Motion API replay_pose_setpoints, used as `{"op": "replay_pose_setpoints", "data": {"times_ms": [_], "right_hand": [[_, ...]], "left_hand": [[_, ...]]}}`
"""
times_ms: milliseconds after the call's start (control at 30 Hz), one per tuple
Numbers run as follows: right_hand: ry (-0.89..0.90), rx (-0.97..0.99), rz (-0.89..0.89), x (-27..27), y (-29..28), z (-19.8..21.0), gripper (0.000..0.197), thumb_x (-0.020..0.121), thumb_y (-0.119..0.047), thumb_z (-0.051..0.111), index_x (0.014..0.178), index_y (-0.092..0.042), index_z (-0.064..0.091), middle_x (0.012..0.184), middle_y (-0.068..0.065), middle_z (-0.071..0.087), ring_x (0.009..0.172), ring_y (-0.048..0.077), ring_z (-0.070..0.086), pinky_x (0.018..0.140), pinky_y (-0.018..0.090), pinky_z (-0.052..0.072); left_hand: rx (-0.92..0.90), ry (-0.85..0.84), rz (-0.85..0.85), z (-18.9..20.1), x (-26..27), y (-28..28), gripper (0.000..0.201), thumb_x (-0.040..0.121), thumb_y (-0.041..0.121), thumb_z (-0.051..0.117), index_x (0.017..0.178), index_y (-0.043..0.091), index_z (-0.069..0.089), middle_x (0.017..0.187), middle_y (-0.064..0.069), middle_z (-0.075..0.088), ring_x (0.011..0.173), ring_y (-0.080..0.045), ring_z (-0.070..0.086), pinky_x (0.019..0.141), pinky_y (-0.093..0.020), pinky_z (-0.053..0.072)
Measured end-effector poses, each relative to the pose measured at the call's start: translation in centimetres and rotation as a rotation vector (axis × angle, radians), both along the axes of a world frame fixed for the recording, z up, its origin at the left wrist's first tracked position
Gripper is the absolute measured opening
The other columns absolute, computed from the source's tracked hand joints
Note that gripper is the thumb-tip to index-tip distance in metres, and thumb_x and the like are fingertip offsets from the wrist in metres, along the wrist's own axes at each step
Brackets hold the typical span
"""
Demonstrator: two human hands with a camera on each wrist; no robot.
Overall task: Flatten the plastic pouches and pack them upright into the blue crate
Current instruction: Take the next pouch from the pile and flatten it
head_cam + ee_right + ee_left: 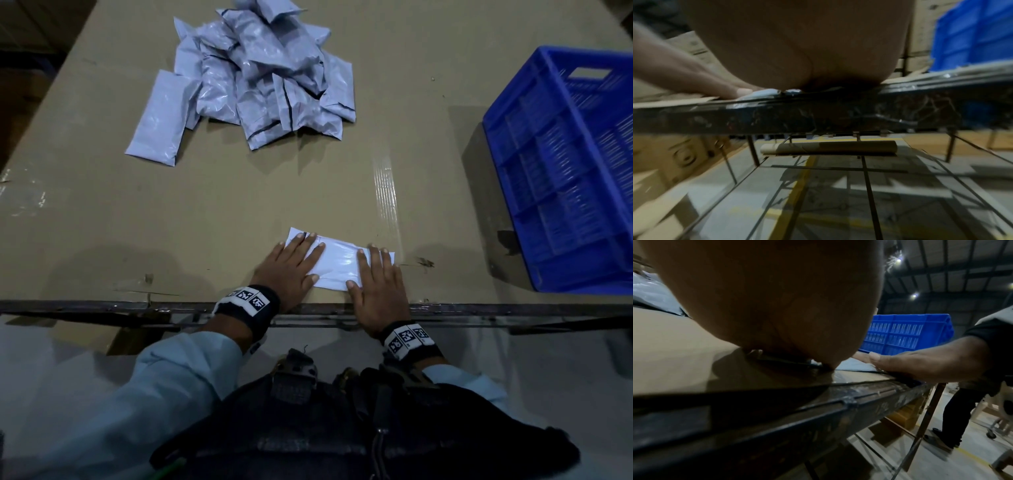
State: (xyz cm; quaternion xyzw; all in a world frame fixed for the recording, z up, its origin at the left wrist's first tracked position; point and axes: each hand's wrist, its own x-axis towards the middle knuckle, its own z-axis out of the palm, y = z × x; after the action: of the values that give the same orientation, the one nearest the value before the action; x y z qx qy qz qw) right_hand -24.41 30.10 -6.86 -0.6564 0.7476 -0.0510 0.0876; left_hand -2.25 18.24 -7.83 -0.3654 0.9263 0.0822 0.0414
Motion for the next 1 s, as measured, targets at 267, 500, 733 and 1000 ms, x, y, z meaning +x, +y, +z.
{"op": "replay_pose_setpoints", "data": {"times_ms": [267, 500, 733, 1000], "right_hand": [[0.101, 0.148, -0.093, 0.8, -1.1, 1.6, 0.067, 0.104, -0.044, 0.030, 0.162, -0.016, 0.012, 0.170, 0.010, 0.006, 0.152, 0.038, 0.011, 0.120, 0.055, 0.019], [0.138, 0.170, -0.207, -0.2, -3.9, 4.9, 0.067, 0.076, -0.053, 0.070, 0.129, -0.018, 0.050, 0.114, 0.011, 0.061, 0.101, 0.037, 0.059, 0.086, 0.044, 0.045], [-0.351, -0.025, -0.441, -1.5, -3.4, 7.0, 0.029, 0.082, -0.027, 0.069, 0.087, -0.020, 0.042, 0.090, 0.009, 0.062, 0.087, 0.035, 0.061, 0.068, 0.034, 0.036], [-0.525, -0.324, -0.594, -5.1, -3.9, 13.1, 0.026, 0.073, -0.019, 0.065, 0.077, -0.016, 0.039, 0.067, 0.003, 0.051, 0.060, 0.027, 0.049, 0.053, 0.036, 0.041]], "left_hand": [[0.117, 0.027, 0.147, 0.6, -0.2, 0.2, 0.082, 0.089, 0.068, 0.003, 0.163, 0.031, -0.006, 0.168, -0.013, -0.019, 0.156, -0.030, -0.012, 0.126, -0.048, 0.000], [0.154, 0.143, 0.244, 2.2, -1.2, -2.8, 0.098, 0.095, 0.065, 0.049, 0.163, 0.016, -0.003, 0.171, -0.010, -0.007, 0.155, -0.031, 0.011, 0.122, -0.049, 0.019], [0.219, 0.121, 0.318, 5.3, -3.4, -6.3, 0.085, 0.099, 0.057, 0.048, 0.162, 0.017, 0.008, 0.160, -0.009, 0.034, 0.135, -0.037, 0.038, 0.103, -0.052, 0.041], [0.295, 0.071, 0.305, 6.8, -10.0, -7.4, 0.090, 0.101, 0.053, 0.048, 0.162, 0.016, -0.007, 0.152, -0.014, 0.042, 0.134, -0.040, 0.038, 0.099, -0.056, 0.043]]}}
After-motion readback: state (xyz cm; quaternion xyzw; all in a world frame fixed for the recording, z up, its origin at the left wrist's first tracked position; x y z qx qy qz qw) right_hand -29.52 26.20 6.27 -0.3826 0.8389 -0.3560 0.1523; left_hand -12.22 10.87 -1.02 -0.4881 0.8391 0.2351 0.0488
